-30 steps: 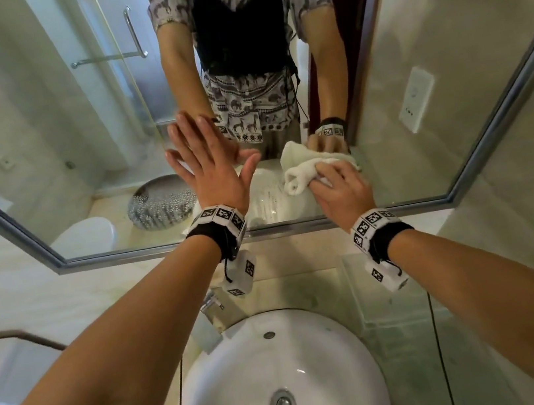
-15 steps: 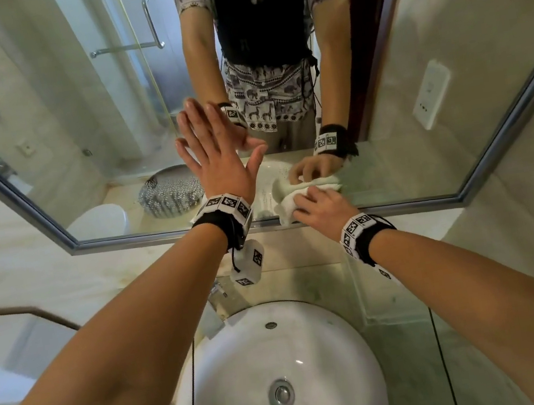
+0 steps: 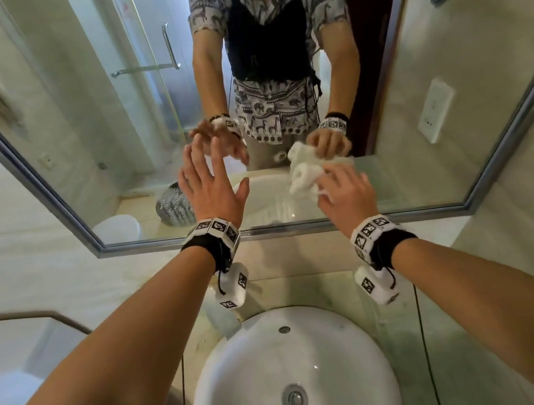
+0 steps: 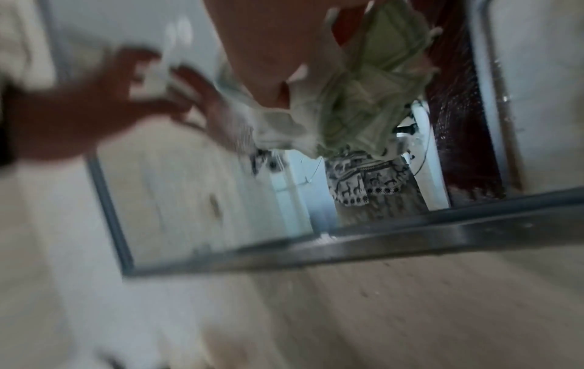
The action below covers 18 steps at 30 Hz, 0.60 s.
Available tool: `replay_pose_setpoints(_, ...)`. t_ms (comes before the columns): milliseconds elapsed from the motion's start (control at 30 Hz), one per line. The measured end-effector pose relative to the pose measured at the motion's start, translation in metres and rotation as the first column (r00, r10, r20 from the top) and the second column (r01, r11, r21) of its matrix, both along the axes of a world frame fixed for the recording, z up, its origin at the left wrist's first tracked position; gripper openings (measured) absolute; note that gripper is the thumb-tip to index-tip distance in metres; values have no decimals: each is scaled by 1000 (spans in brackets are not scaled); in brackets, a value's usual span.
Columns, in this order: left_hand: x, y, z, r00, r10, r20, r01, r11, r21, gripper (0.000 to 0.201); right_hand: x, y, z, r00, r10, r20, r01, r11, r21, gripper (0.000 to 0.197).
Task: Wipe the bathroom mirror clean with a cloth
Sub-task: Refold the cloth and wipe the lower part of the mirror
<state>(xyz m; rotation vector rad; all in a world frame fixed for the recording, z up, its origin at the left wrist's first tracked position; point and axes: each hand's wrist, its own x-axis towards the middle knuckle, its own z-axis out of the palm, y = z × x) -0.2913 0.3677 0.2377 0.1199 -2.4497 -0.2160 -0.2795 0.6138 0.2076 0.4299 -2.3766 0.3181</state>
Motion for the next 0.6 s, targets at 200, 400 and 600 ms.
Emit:
replay_pose_setpoints(200, -14, -28, 7, 998, -17, -65, 18, 1000, 7, 98, -17, 5, 33, 972, -217, -89, 171, 916, -364, 23)
replay_pose_setpoints(400, -30, -32, -2, 992, -18, -126, 15, 1000, -25, 96, -26, -32, -1, 955, -289, -71, 265, 935, -235, 30)
replay_pose_setpoints(600, -36, -35, -8, 984, -26, -174, 18, 999, -44, 94, -32, -38, -33, 979, -16, -205, 35, 995, 89, 33)
